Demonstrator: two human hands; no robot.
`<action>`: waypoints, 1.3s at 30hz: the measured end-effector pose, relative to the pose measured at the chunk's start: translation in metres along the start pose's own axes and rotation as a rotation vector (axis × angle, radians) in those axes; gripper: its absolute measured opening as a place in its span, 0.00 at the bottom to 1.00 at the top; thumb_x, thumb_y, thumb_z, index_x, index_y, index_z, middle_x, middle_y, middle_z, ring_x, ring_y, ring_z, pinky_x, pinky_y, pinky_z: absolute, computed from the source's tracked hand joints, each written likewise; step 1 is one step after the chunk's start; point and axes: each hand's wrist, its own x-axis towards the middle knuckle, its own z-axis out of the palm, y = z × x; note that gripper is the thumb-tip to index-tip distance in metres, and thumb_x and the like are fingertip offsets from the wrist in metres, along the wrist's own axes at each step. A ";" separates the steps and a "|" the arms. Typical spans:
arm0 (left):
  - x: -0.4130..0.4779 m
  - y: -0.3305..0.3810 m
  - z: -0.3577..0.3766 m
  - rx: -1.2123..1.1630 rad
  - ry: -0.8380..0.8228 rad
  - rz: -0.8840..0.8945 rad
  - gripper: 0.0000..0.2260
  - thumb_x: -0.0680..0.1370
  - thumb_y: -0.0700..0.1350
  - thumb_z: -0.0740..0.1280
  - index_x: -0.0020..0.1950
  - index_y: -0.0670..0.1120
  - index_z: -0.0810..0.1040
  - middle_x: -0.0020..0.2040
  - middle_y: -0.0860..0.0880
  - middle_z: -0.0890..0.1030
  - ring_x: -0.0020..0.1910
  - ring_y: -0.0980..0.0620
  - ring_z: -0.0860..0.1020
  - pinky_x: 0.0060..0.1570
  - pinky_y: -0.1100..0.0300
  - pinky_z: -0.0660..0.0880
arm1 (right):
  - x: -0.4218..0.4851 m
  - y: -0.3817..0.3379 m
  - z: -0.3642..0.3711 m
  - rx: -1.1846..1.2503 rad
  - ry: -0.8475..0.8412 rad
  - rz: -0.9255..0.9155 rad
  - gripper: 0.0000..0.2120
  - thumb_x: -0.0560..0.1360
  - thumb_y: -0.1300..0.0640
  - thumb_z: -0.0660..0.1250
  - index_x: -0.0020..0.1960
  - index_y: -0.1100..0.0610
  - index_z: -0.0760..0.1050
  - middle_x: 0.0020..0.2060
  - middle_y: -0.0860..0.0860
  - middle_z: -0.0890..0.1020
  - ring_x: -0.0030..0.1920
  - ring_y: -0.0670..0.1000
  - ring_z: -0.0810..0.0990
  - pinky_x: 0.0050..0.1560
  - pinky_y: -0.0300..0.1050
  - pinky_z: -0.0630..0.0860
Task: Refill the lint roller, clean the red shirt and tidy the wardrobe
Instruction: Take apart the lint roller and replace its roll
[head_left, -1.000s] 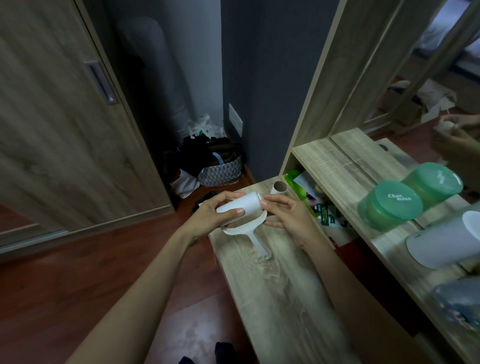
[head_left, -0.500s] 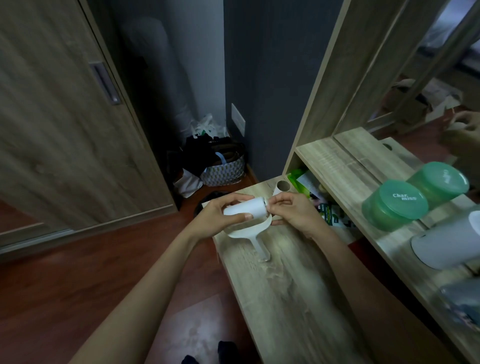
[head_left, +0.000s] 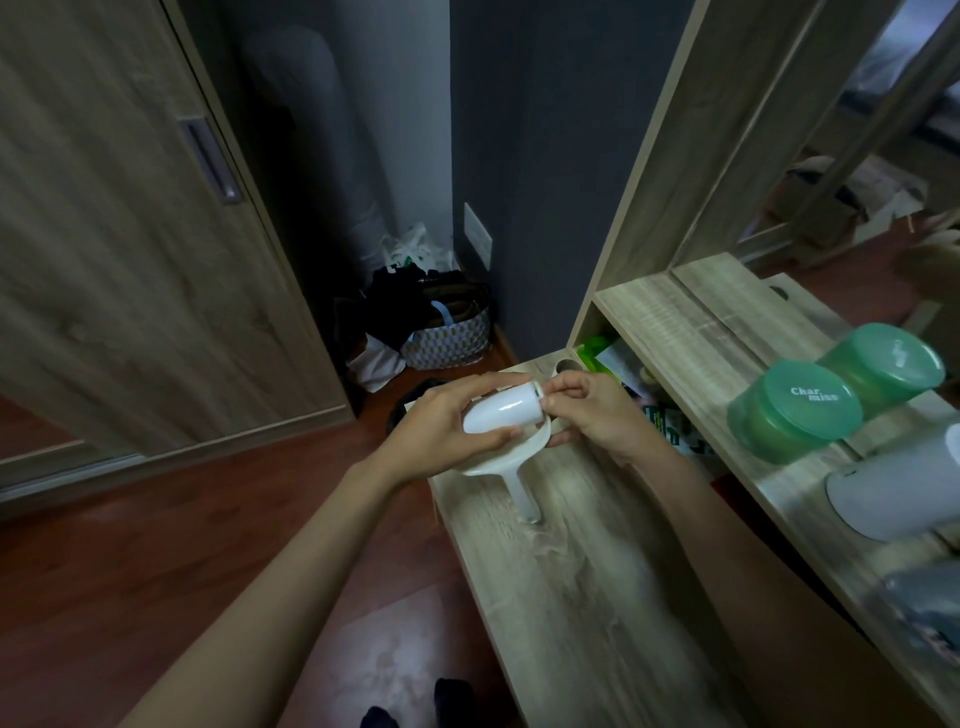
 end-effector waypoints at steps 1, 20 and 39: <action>0.001 0.000 0.000 0.014 0.005 0.009 0.23 0.73 0.49 0.74 0.67 0.54 0.75 0.61 0.57 0.79 0.57 0.60 0.77 0.56 0.62 0.74 | -0.001 0.000 0.000 0.012 -0.005 -0.002 0.04 0.71 0.67 0.67 0.46 0.62 0.77 0.43 0.58 0.81 0.42 0.52 0.82 0.36 0.45 0.82; -0.009 -0.004 -0.004 0.000 0.053 -0.021 0.22 0.71 0.55 0.73 0.64 0.62 0.74 0.59 0.59 0.80 0.56 0.58 0.78 0.55 0.56 0.76 | -0.018 -0.006 0.000 0.192 -0.074 0.067 0.09 0.65 0.57 0.75 0.44 0.60 0.83 0.44 0.59 0.85 0.46 0.55 0.84 0.50 0.50 0.81; -0.011 0.002 -0.005 -0.142 0.234 -0.123 0.22 0.72 0.55 0.72 0.66 0.59 0.76 0.61 0.63 0.79 0.50 0.68 0.78 0.51 0.62 0.76 | -0.022 -0.010 0.019 0.040 -0.160 0.092 0.06 0.74 0.64 0.63 0.39 0.57 0.74 0.33 0.53 0.82 0.38 0.47 0.84 0.37 0.38 0.79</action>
